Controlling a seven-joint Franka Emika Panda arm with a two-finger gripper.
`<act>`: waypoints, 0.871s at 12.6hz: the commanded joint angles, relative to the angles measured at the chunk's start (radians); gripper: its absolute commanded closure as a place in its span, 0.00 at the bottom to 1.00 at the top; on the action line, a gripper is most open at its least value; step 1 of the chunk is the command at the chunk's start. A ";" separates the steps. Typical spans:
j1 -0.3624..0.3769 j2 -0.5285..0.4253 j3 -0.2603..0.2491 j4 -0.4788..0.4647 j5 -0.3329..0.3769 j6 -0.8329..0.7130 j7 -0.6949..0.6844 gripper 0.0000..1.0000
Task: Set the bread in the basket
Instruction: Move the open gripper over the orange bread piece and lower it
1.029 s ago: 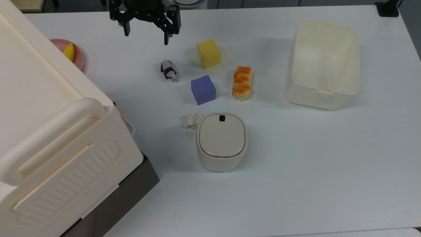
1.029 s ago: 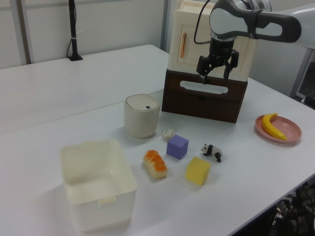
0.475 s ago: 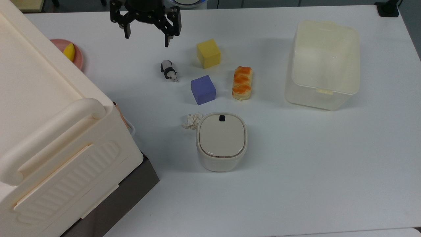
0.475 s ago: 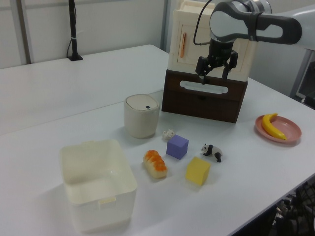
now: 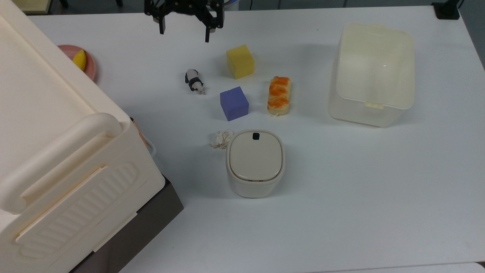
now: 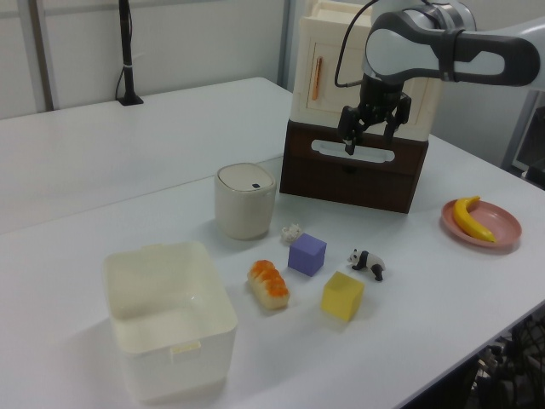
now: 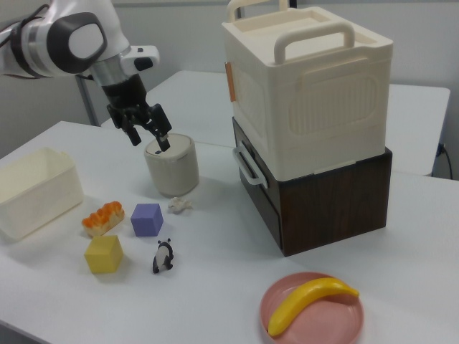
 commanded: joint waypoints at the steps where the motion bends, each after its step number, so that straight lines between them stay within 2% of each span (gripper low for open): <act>1: 0.057 -0.135 -0.008 -0.129 -0.017 0.037 -0.009 0.00; 5: 0.169 -0.187 -0.008 -0.218 -0.017 0.041 -0.011 0.00; 9: 0.261 -0.141 -0.008 -0.293 -0.015 0.237 -0.014 0.00; 11: 0.263 -0.112 -0.008 -0.290 -0.011 0.250 -0.134 0.00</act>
